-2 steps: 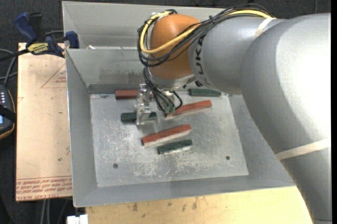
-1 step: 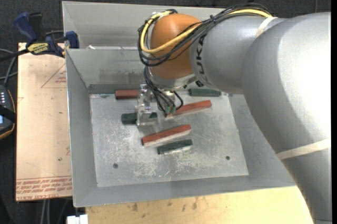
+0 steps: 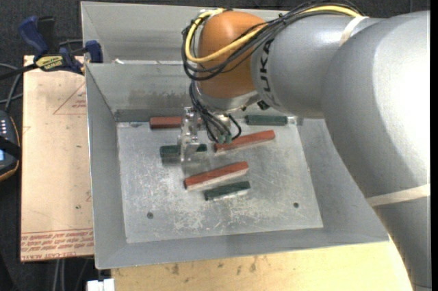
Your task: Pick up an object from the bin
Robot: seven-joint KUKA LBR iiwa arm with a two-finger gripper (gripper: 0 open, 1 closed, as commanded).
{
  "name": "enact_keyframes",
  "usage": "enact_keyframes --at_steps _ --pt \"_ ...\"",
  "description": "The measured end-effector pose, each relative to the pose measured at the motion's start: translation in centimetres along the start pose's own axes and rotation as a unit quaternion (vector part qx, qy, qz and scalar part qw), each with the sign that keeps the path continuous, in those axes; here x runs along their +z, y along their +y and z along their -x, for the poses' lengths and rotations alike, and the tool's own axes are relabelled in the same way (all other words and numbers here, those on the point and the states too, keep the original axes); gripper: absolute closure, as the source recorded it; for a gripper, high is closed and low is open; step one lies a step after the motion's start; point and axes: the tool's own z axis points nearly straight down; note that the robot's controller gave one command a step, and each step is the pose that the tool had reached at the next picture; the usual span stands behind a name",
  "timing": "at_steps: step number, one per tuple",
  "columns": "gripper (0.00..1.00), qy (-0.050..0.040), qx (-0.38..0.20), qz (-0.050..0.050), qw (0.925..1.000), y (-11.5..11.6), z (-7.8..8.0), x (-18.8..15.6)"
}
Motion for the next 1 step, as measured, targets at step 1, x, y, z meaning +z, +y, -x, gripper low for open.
enact_keyframes --at_steps 1 --pt "1.0 -0.0029 0.0 0.0 1.0 0.03 0.14 -2.41"
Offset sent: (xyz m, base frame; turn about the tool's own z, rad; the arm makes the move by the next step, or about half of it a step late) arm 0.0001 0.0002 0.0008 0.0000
